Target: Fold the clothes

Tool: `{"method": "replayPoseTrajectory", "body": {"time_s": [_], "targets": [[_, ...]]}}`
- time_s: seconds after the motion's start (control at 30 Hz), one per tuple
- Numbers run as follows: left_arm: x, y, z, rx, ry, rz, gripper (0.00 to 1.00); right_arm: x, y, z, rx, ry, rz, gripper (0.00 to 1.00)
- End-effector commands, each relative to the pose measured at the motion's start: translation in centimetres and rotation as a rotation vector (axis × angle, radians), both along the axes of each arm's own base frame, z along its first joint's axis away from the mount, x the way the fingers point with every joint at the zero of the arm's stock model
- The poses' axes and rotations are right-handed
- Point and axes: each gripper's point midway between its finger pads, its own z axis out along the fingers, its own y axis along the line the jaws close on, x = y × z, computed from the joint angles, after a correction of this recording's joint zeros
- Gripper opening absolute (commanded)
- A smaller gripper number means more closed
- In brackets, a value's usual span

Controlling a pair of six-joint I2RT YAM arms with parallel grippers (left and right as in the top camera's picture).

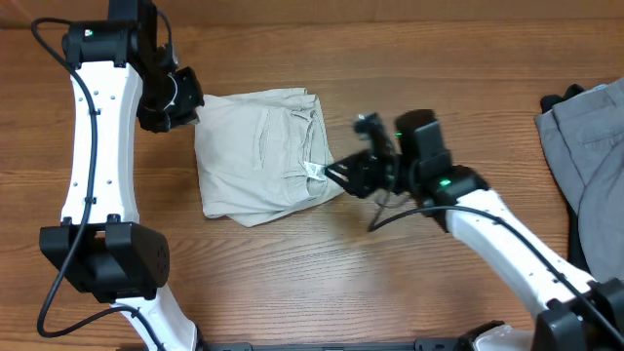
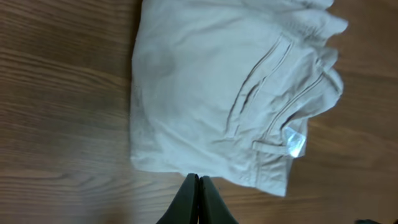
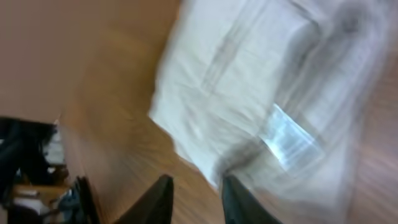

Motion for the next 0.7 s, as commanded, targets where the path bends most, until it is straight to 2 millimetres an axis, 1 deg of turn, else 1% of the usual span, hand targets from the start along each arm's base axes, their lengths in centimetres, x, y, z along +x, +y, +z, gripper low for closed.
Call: {"method": "replayPoseTrajectory", "body": {"time_s": [0.0, 0.07, 0.1, 0.13, 0.2, 0.23, 0.27, 0.3, 0.33, 0.37, 0.4, 0.47, 0.6, 0.67], "targets": [[-0.7, 0.4, -1.3, 0.038, 0.029, -0.100, 0.04, 0.7, 2.7, -1.1, 0.067, 0.080, -0.018, 0.27], [-1.1, 0.9, -2.1, 0.074, 0.056, -0.112, 0.21, 1.5, 4.2, -2.0, 0.111, 0.111, -0.030, 0.27], [-1.4, 1.1, -2.6, 0.090, 0.073, -0.112, 0.31, 1.8, 5.0, -3.0, 0.130, 0.144, -0.041, 0.27], [-1.6, 1.2, -3.0, 0.092, 0.085, -0.113, 0.38, 2.0, 5.5, -4.0, 0.141, 0.180, -0.051, 0.29], [-2.0, 1.0, -4.2, 0.082, 0.114, -0.121, 0.39, 2.3, 6.2, -6.7, 0.151, 0.275, -0.087, 0.35], [-2.2, 1.0, -4.9, 0.080, 0.126, -0.130, 0.39, 2.4, 6.4, -8.0, 0.154, 0.330, -0.114, 0.37], [-2.4, 0.9, -5.5, 0.079, 0.137, -0.140, 0.39, 2.5, 6.4, -9.4, 0.155, 0.381, -0.139, 0.36], [-2.7, 0.9, -6.2, 0.078, 0.149, -0.142, 0.38, 2.6, 6.4, -10.8, 0.155, 0.434, -0.165, 0.32], [-2.8, 0.8, -7.0, 0.069, 0.159, -0.144, 0.38, 2.9, 5.9, -12.2, 0.147, 0.485, -0.206, 0.24], [-3.0, 0.4, -7.5, 0.049, 0.162, -0.161, 0.38, 3.2, 5.2, -13.4, 0.138, 0.538, -0.254, 0.22], [-3.1, 0.0, -7.9, 0.024, 0.162, -0.183, 0.40, 3.5, 4.1, -14.8, 0.122, 0.595, -0.314, 0.22], [-3.1, -0.8, -8.8, -0.011, 0.154, -0.210, 0.44, 4.3, 1.4, -16.5, 0.077, 0.649, -0.420, 0.22], [-2.8, -1.3, -10.5, -0.013, 0.137, -0.233, 0.49, 5.6, -2.9, -17.6, 0.055, 0.711, -0.539, 0.23], [-2.8, -1.4, -11.5, -0.012, 0.133, -0.237, 0.50, 5.8, -4.2, -17.7, 0.067, 0.740, -0.546, 0.23]]}}
